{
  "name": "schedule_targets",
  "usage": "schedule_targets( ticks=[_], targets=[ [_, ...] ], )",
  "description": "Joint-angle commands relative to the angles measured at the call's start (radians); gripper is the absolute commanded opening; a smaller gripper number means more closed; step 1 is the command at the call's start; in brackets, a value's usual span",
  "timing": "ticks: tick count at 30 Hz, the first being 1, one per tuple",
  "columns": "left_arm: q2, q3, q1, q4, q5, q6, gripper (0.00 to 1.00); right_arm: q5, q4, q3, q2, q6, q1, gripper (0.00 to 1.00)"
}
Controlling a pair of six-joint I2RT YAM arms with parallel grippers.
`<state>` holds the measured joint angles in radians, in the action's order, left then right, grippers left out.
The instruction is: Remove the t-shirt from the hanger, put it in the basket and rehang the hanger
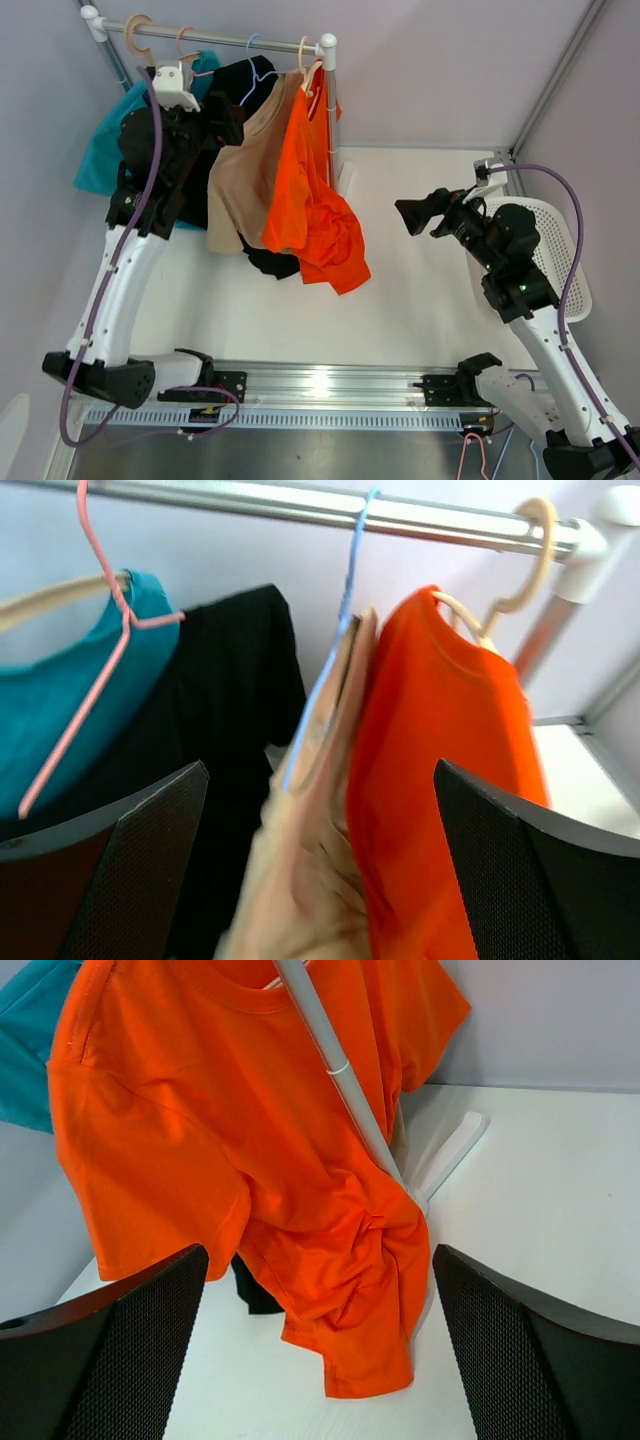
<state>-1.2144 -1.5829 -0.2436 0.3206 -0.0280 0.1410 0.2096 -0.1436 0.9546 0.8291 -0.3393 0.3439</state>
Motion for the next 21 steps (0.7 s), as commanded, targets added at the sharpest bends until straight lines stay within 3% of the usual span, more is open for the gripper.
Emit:
schedule_targets(
  ticks=[1, 6, 15, 21],
  targets=[
    [-0.066, -0.078, 0.007, -0.150, -0.036, -0.113, 0.98, 0.033, 0.026, 0.001, -0.015, 0.013, 0.007, 0.99],
    [-0.249, -0.212, 0.007, -0.156, -0.021, -0.182, 0.89, 0.033, 0.024, -0.004, -0.024, 0.019, 0.012, 1.00],
    [-0.483, -0.406, 0.012, -0.147, 0.014, -0.181, 0.88, 0.005, 0.012, -0.002, -0.028, 0.037, 0.010, 0.99],
    [-0.562, -0.515, 0.012, -0.124, 0.046, -0.170, 0.79, -0.007, 0.007, 0.001, -0.024, 0.042, 0.010, 0.99]
  ],
)
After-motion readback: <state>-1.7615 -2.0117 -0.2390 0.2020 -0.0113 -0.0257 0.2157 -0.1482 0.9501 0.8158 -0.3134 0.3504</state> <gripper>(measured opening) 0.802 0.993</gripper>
